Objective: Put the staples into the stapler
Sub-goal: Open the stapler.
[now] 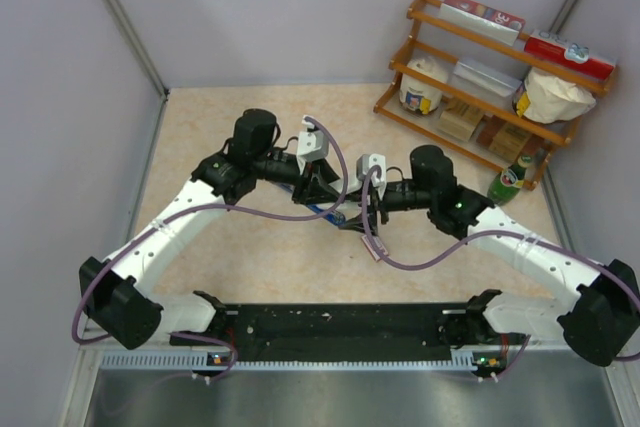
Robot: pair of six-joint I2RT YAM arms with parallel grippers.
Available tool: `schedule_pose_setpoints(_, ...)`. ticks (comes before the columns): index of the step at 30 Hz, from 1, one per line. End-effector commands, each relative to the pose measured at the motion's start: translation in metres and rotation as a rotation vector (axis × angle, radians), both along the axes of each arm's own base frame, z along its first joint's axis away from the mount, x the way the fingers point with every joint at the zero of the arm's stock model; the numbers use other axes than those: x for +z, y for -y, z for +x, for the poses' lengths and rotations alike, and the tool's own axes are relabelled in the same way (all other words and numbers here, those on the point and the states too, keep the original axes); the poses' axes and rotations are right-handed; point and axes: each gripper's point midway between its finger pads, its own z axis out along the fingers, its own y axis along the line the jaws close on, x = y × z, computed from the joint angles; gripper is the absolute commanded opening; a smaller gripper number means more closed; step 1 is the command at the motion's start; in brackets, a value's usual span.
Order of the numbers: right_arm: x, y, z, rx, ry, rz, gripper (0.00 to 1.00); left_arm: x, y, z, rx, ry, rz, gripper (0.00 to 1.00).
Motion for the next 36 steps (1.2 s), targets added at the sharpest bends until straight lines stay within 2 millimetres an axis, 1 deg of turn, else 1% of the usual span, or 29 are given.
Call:
schedule_pose_setpoints(1, 0.029, -0.001, 0.007, -0.039, 0.076, 0.103, 0.67, 0.007, 0.004, -0.001, -0.027, 0.018, -0.043, 0.00)
schedule_pose_setpoints(5, 0.029, -0.001, 0.005, -0.028, 0.070, 0.109, 0.65, 0.007, 0.003, 0.000, -0.026, 0.010, -0.045, 0.00)
schedule_pose_setpoints(8, 0.028, -0.002, 0.004, -0.020, 0.061, 0.111, 0.61, 0.008, 0.003, 0.001, -0.028, 0.001, -0.054, 0.00)
schedule_pose_setpoints(10, 0.027, -0.003, 0.003, -0.014, 0.059, 0.109, 0.53, 0.009, 0.004, 0.000, -0.031, -0.002, -0.056, 0.00)
schedule_pose_setpoints(14, 0.027, -0.002, 0.000, 0.001, 0.058, 0.113, 0.43, 0.006, 0.004, 0.001, -0.032, -0.005, -0.053, 0.00)
schedule_pose_setpoints(15, 0.028, -0.002, -0.002, 0.008, 0.058, 0.114, 0.38, 0.005, 0.003, 0.001, -0.032, -0.008, -0.052, 0.00)
schedule_pose_setpoints(18, 0.025, -0.003, -0.003, 0.022, 0.049, 0.108, 0.29, 0.006, 0.004, 0.000, -0.037, -0.008, -0.055, 0.00)
schedule_pose_setpoints(19, 0.024, -0.002, -0.004, 0.029, 0.047, 0.106, 0.25, 0.006, 0.004, 0.000, -0.037, -0.012, -0.057, 0.00)
schedule_pose_setpoints(22, 0.026, 0.000, -0.003, 0.036, 0.019, 0.111, 0.09, 0.014, 0.002, 0.004, -0.020, -0.023, -0.078, 0.00)
schedule_pose_setpoints(23, 0.027, 0.001, -0.002, 0.035, 0.008, 0.114, 0.06, 0.017, 0.000, 0.007, -0.008, -0.027, -0.087, 0.00)
schedule_pose_setpoints(24, 0.029, 0.003, 0.000, 0.031, 0.004, 0.121, 0.05, 0.020, -0.002, 0.009, 0.004, -0.022, -0.097, 0.00)
schedule_pose_setpoints(25, 0.030, 0.005, 0.001, 0.030, -0.007, 0.127, 0.02, 0.024, -0.004, 0.011, 0.015, -0.020, -0.109, 0.00)
schedule_pose_setpoints(26, 0.033, 0.007, 0.003, 0.021, -0.014, 0.136, 0.00, 0.028, -0.007, 0.014, 0.031, -0.019, -0.120, 0.00)
schedule_pose_setpoints(29, 0.038, 0.013, 0.007, 0.001, -0.030, 0.163, 0.00, 0.040, -0.015, 0.021, 0.074, -0.009, -0.157, 0.00)
schedule_pose_setpoints(30, 0.040, 0.015, 0.008, -0.009, -0.040, 0.172, 0.00, 0.042, -0.019, 0.023, 0.098, -0.014, -0.168, 0.00)
schedule_pose_setpoints(32, 0.045, 0.019, 0.012, -0.032, -0.049, 0.198, 0.00, 0.052, -0.025, 0.031, 0.131, 0.031, -0.209, 0.00)
schedule_pose_setpoints(36, 0.049, 0.027, 0.016, -0.075, -0.083, 0.250, 0.00, 0.066, -0.041, 0.042, 0.223, 0.012, -0.277, 0.01)
